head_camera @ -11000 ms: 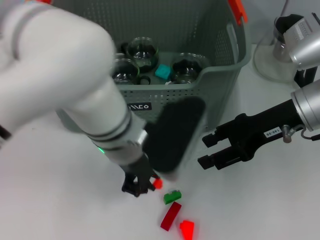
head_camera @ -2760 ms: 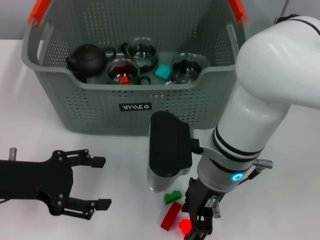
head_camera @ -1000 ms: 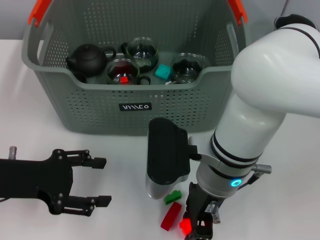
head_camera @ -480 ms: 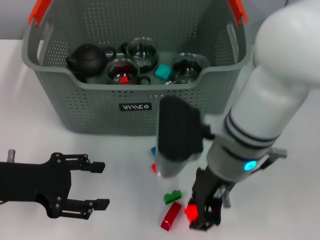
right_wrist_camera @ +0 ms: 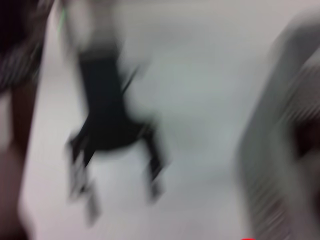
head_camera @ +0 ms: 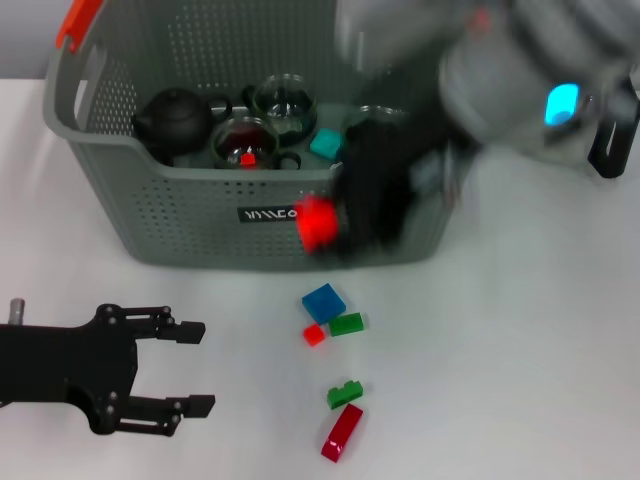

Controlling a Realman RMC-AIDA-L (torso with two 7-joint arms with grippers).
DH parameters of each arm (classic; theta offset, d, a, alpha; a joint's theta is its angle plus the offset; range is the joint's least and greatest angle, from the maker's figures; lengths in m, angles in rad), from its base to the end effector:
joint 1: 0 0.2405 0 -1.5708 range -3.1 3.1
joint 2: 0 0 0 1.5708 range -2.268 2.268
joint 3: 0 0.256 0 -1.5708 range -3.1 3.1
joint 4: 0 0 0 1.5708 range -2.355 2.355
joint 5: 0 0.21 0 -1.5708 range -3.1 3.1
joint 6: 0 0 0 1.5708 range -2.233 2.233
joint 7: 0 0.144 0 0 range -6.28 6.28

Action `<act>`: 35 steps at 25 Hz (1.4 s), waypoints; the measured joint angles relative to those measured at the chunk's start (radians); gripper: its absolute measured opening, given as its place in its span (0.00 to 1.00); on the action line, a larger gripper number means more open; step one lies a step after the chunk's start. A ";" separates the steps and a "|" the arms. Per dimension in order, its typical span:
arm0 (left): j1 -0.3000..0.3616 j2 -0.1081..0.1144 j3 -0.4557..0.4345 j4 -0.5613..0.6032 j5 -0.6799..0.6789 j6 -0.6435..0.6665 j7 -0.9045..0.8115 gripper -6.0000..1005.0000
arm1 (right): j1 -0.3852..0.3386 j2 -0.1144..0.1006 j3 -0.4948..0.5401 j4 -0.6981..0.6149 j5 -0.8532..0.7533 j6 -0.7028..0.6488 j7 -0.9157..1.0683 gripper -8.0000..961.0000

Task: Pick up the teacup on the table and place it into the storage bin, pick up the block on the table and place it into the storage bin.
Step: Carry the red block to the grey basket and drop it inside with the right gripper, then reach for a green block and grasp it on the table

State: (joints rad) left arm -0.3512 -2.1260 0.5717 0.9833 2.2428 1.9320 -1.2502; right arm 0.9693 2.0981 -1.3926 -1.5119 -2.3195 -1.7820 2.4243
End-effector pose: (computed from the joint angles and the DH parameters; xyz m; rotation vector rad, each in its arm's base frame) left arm -0.2914 0.2507 0.0352 -2.9275 -0.4059 -0.5230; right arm 0.0009 0.3359 -0.0029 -3.0307 0.0915 -0.3067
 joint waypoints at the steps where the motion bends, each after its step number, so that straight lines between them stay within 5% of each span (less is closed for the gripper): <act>1: 0.000 0.000 -0.005 0.000 0.000 0.001 0.000 0.78 | 0.012 0.000 0.040 -0.009 0.001 0.007 0.002 0.45; 7: 0.000 0.000 -0.020 0.001 -0.006 0.016 -0.023 0.78 | 0.043 -0.001 0.173 -0.007 -0.001 0.166 -0.012 0.45; 18: -0.037 0.014 -0.037 -0.001 -0.009 0.011 -0.132 0.79 | 0.066 -0.003 0.171 0.330 -0.025 0.534 -0.083 0.45; 20: -0.040 0.017 -0.044 -0.001 -0.009 0.011 -0.135 0.89 | 0.067 -0.003 0.169 0.386 -0.027 0.573 -0.095 0.45; 29: -0.042 0.021 -0.047 -0.002 -0.010 -0.008 -0.106 0.88 | 0.057 -0.008 0.170 0.490 -0.047 0.670 -0.107 0.48; 35: -0.040 0.020 -0.047 -0.002 -0.011 -0.011 -0.101 0.88 | 0.047 -0.006 0.184 0.458 -0.048 0.657 -0.146 0.72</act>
State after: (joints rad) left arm -0.3912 -2.1063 0.5245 0.9817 2.2318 1.9208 -1.3511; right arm 1.0164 2.0921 -1.2082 -1.0537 -2.3677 -1.1245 2.2779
